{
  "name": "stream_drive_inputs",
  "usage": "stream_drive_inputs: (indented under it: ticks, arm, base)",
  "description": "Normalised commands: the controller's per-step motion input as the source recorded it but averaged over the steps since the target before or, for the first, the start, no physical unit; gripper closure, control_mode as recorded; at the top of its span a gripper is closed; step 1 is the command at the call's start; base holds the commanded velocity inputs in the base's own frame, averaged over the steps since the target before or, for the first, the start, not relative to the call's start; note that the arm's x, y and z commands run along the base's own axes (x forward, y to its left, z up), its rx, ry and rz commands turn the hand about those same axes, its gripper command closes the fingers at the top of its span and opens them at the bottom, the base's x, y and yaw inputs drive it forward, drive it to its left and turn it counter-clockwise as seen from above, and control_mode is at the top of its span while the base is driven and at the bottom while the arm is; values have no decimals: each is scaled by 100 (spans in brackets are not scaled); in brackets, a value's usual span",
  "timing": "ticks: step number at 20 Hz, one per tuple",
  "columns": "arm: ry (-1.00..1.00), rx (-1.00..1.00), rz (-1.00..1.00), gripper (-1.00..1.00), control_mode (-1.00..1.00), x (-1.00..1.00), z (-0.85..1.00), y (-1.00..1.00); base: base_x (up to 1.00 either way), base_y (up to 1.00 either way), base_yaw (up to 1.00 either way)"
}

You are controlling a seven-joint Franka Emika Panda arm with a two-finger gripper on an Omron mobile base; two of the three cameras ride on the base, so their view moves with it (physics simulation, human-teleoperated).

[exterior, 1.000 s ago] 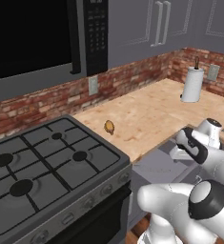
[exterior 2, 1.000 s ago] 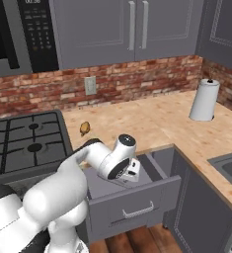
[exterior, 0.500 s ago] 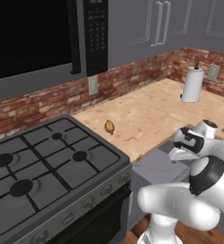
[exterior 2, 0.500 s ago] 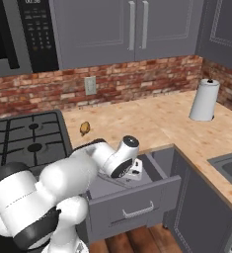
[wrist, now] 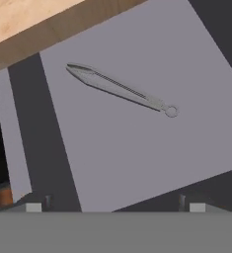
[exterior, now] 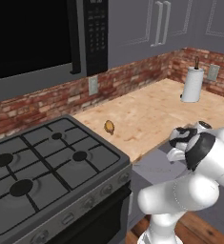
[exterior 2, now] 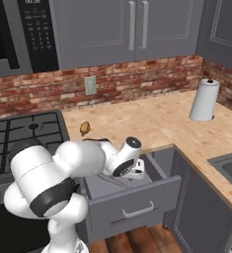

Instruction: Pick the tongs from the drawer and place it on the counter.

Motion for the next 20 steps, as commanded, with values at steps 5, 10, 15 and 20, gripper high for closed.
stream_drive_inputs:
  ticks: [5, 10, 15, 20]
  arm:
    - [0, -2, 0, -100, -100, 13, -27, -21]
    - [0, -1, 0, -100, -100, 12, -34, -22]
    - [0, 0, 0, -100, -100, 14, -36, -21]
    - [0, -1, 0, -100, -100, 2, -26, -23]
  base:
    - [0, 0, 0]
    - [0, 0, 0]
    - [0, 0, 0]
    - [0, 0, 0]
